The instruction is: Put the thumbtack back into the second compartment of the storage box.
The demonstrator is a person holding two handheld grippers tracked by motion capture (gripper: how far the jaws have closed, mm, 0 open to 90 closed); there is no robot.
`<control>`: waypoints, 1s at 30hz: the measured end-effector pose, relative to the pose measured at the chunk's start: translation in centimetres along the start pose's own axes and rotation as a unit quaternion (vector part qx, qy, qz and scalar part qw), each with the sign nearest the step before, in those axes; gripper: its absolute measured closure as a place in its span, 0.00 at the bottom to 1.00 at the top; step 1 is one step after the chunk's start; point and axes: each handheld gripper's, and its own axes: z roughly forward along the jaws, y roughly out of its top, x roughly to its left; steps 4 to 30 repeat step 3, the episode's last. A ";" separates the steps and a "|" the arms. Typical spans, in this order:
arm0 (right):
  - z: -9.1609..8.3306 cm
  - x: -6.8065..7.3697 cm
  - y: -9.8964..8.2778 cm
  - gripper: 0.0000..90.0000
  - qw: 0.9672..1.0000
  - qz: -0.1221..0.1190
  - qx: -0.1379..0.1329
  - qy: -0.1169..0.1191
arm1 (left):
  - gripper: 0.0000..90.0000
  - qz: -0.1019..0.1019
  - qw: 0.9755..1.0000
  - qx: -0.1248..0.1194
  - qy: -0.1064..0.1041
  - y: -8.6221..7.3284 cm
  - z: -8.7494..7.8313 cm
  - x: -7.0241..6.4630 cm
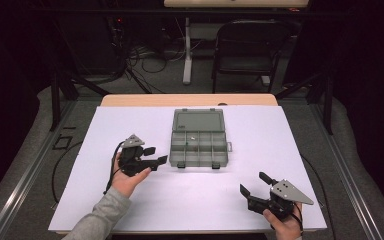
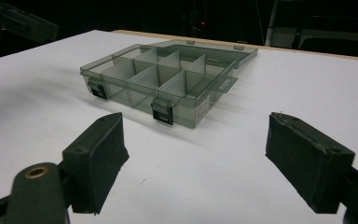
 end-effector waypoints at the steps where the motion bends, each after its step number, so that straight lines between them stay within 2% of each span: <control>1: 0.0 0.0 0.0 0.21 1.000 -0.001 0.001 0.000 | 0.40 0.004 1.000 -0.002 0.003 -0.5 -0.4 0.1; 3: 0.0 0.0 -0.1 0.21 1.000 0.001 0.004 0.002 | 0.39 0.012 1.000 -0.001 0.011 -1.5 -1.3 0.5; 30: 0.0 0.0 -0.1 0.21 1.000 0.001 0.004 0.002 | 0.39 0.012 1.000 -0.001 0.011 -1.5 -1.3 0.5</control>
